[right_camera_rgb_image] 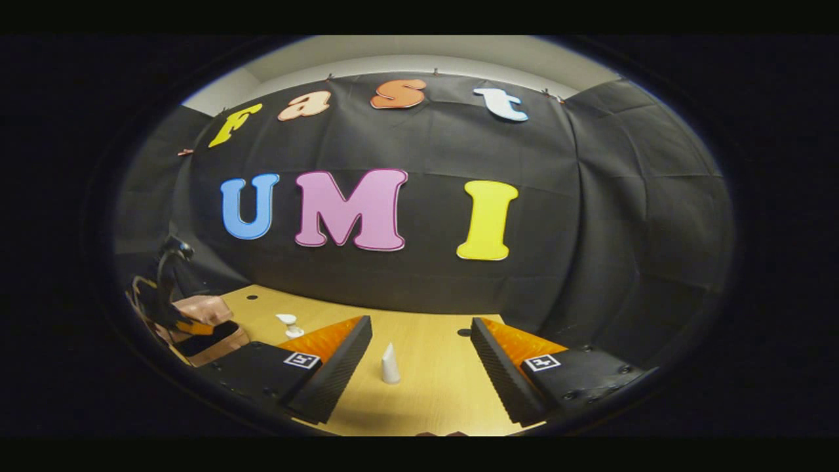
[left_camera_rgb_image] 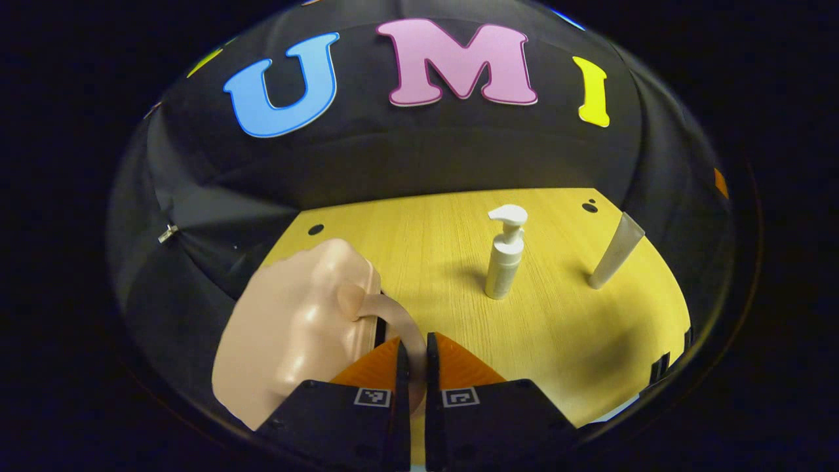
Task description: First open the suitcase, pack the skin care products into it, and then close the suitcase.
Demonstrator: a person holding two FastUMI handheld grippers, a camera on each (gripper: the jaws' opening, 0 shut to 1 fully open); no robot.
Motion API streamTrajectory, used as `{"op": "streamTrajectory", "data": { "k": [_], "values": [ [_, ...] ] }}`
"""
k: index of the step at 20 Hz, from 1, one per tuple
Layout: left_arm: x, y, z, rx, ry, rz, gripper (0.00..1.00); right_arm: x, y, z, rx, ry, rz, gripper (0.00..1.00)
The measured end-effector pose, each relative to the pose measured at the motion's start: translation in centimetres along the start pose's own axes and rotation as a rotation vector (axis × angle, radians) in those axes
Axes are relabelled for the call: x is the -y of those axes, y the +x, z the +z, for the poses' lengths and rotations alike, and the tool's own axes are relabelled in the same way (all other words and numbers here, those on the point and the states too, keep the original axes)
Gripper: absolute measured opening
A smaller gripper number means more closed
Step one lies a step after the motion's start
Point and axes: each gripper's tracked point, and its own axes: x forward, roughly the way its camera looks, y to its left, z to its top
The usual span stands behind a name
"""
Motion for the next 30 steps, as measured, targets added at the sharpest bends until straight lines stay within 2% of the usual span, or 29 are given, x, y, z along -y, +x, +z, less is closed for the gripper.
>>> {"op": "streamTrajectory", "data": {
  "k": [4, 6, 8, 11, 13, 16, 19, 22, 27, 30],
  "values": [
    [-8.3, -3.9, 5.6, 0.073, -0.061, 0.025, 0.13, -5.3, 1.8, 3.2, 0.049, 0.077, 0.025, 0.96],
    [-13.4, -5.3, 7.0, 0.100, -0.093, 0.029, 0.13, -8.3, 2.6, 4.6, 0.079, 0.066, 0.037, 0.96],
    [-19.4, -6.1, 7.3, 0.116, -0.109, 0.061, 0.13, -11.1, 3.4, 5.8, 0.113, 0.036, 0.052, 0.96],
    [-28.9, -6.4, 7.1, 0.152, -0.105, 0.155, 0.13, -14.9, 4.5, 6.4, 0.115, 0.011, 0.073, 0.97],
    [-33.8, -5.6, 6.7, 0.163, -0.112, 0.180, 0.12, -17.1, 5.2, 7.0, 0.111, 0.011, 0.084, 0.96],
    [-40.5, -2.7, 4.4, 0.135, -0.138, 0.212, 0.12, -20.0, 6.3, 7.8, 0.105, -0.012, 0.091, 0.96],
    [-46.5, 0.7, 1.1, 0.110, -0.223, 0.244, 0.12, -22.1, 7.2, 9.1, 0.110, -0.002, 0.072, 0.97],
    [-50.6, 5.1, -3.8, 0.045, -0.311, 0.241, 0.12, -24.2, 7.8, 9.9, 0.119, 0.012, 0.050, 0.96],
    [-53.3, 13.4, -13.0, -0.117, -0.425, 0.181, 0.15, -25.5, 8.3, 8.9, 0.079, -0.042, 0.021, 0.96],
    [-53.1, 16.5, -15.9, -0.183, -0.428, 0.170, 0.21, -25.8, 8.5, 8.1, 0.051, -0.037, 0.003, 0.96]
  ]
}}
